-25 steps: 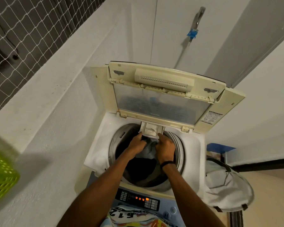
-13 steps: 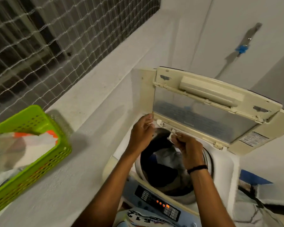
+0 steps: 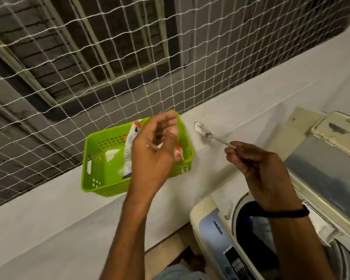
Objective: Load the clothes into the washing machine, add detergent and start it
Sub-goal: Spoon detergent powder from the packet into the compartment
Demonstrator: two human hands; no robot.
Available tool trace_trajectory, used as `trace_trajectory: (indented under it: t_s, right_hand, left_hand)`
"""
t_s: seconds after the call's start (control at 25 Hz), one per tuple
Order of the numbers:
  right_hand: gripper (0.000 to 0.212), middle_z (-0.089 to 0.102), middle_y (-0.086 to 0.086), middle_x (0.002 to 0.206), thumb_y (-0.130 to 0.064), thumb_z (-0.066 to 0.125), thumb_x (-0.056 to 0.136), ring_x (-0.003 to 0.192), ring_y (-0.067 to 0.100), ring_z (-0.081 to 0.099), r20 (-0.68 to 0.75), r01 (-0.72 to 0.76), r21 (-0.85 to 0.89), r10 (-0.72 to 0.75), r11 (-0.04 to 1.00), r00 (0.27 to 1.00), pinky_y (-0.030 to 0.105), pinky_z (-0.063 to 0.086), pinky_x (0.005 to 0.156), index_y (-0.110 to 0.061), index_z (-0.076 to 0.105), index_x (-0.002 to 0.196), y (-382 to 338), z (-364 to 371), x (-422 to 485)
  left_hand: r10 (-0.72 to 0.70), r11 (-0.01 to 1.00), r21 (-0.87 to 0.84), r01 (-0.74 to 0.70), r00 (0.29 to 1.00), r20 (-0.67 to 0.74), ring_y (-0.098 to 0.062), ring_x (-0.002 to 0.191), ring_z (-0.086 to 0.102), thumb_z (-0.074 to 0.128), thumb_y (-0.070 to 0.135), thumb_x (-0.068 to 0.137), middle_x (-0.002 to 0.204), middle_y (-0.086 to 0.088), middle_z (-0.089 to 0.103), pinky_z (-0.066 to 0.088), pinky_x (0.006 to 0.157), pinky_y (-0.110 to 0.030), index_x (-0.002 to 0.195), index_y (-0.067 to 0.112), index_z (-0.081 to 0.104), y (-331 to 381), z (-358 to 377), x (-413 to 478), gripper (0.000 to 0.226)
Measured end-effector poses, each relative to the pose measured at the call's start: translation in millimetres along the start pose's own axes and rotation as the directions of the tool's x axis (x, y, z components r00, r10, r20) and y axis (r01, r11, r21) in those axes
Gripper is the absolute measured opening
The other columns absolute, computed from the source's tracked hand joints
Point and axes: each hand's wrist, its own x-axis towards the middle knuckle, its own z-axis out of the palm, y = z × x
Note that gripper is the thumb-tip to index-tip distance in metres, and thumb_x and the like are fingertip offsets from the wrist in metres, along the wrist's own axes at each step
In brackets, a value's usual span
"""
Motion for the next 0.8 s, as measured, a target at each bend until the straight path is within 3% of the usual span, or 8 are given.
trace_trajectory:
  t_s: [0.16,0.24,0.32,0.4,0.44,0.56,0.68,0.8]
  right_hand:
    - [0.020,0.073,0.023,0.081,0.014,0.053,0.086,0.081,0.034,0.073,0.158,0.127,-0.269,-0.086,0.955,0.984,0.031,0.061,0.072,0.007,0.071,0.088,-2,55,2]
    - [0.019,0.073,0.023,0.077,0.010,0.058,0.085,0.077,0.034,0.073,0.202,0.212,-0.477,-0.128,0.853,0.971,0.039,0.062,0.075,0.002,0.074,0.083,5,78,5]
    - [0.014,0.075,0.015,0.080,-0.013,0.064,0.079,0.080,0.030,0.074,0.274,0.341,-0.770,-0.203,0.539,0.940,0.043,0.058,0.083,-0.013,0.077,0.078,14,96,12]
    - [0.036,0.074,0.006,0.095,-0.035,0.050,0.064,0.095,0.030,0.069,0.366,0.391,-0.914,-0.192,0.111,0.910,0.035,0.052,0.087,-0.022,0.078,0.082,22,115,15]
    - [0.048,0.073,0.005,0.102,-0.038,0.044,0.058,0.100,0.031,0.066,0.378,0.385,-0.923,-0.177,0.008,0.909,0.032,0.049,0.087,-0.021,0.078,0.087,26,124,15]
    - [0.061,0.072,0.011,0.102,-0.038,0.038,0.055,0.100,0.036,0.062,0.371,0.376,-0.927,-0.181,-0.007,0.911,0.035,0.049,0.085,-0.012,0.077,0.094,37,143,19]
    - [0.044,0.075,0.007,0.099,-0.033,0.049,0.067,0.100,0.031,0.064,0.339,0.349,-0.933,-0.113,0.086,0.934,0.031,0.051,0.086,-0.014,0.078,0.095,50,150,35]
    - [0.033,0.074,0.008,0.097,-0.029,0.054,0.077,0.098,0.029,0.066,0.339,0.342,-0.939,-0.060,0.036,0.939,0.032,0.053,0.085,-0.013,0.075,0.097,56,147,54]
  left_hand:
    - [0.014,0.976,0.218,0.018,0.989,-0.147,-0.008,0.097,0.068,0.064,0.011,0.094,0.107,0.007,0.072,0.055,0.089,-0.029,0.108,0.022,0.069,-6,-59,5,0.018]
    - [-0.052,0.938,0.328,0.112,0.981,-0.186,-0.012,0.100,0.067,0.069,0.021,0.092,0.107,0.009,0.070,0.056,0.092,-0.039,0.106,0.027,0.067,-18,-79,9,0.016]
    - [-0.206,0.861,0.428,0.275,0.958,-0.201,-0.017,0.103,0.065,0.076,0.033,0.085,0.110,0.008,0.067,0.055,0.092,-0.043,0.110,0.030,0.061,-32,-90,13,0.029]
    - [-0.395,0.755,0.500,0.425,0.903,-0.171,-0.023,0.108,0.064,0.077,0.046,0.079,0.117,0.002,0.066,0.053,0.094,-0.045,0.116,0.031,0.057,-47,-95,18,0.045]
    - [-0.455,0.701,0.548,0.457,0.878,-0.151,-0.026,0.109,0.065,0.075,0.052,0.079,0.119,0.000,0.066,0.053,0.093,-0.046,0.118,0.028,0.058,-52,-96,20,0.048]
    - [-0.481,0.638,0.646,0.419,0.872,-0.091,-0.031,0.102,0.066,0.062,0.053,0.087,0.105,-0.003,0.071,0.053,0.086,-0.043,0.111,0.024,0.064,-61,-97,23,0.037]
    - [-0.460,0.706,0.592,0.390,0.887,-0.036,-0.029,0.111,0.064,0.055,0.047,0.088,0.118,0.000,0.071,0.051,0.095,-0.048,0.124,0.027,0.060,-62,-102,22,0.041]
    - [-0.457,0.741,0.540,0.399,0.889,-0.030,-0.026,0.118,0.061,0.053,0.044,0.089,0.127,0.004,0.067,0.049,0.101,-0.049,0.130,0.032,0.054,-62,-106,20,0.042]
